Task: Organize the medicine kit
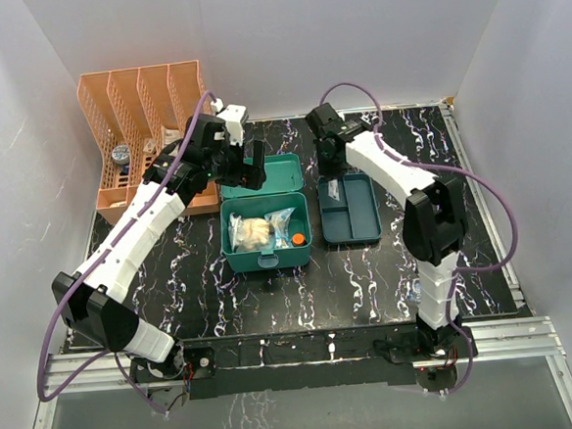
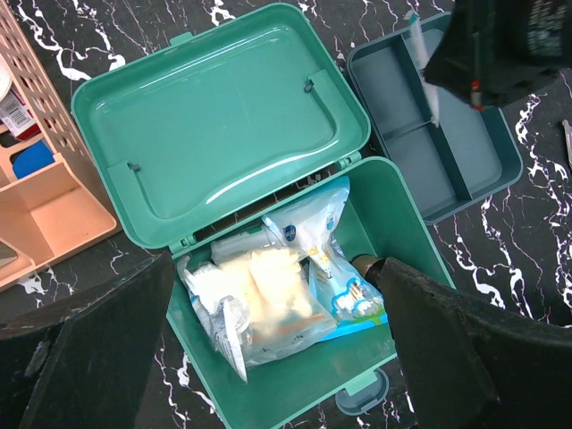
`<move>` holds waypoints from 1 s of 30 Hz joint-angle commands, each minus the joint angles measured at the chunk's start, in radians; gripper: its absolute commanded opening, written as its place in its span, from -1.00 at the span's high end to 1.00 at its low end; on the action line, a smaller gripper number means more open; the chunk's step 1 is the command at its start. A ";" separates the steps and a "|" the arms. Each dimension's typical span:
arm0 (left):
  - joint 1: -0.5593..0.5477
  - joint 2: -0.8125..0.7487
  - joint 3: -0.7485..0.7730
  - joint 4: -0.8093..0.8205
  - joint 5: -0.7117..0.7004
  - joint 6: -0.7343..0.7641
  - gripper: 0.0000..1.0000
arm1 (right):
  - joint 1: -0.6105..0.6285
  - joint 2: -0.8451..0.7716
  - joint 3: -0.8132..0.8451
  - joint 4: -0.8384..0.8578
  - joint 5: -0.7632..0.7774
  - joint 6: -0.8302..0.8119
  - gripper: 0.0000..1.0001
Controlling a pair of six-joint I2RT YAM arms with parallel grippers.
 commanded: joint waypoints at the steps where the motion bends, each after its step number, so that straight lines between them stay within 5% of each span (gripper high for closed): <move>1: 0.006 -0.057 0.013 -0.018 -0.016 0.010 -0.97 | 0.016 0.035 0.083 0.032 0.031 -0.020 1.00; 30: 0.006 -0.051 0.015 -0.028 -0.012 0.018 -0.97 | 0.022 0.143 -0.077 0.116 0.048 -0.054 1.00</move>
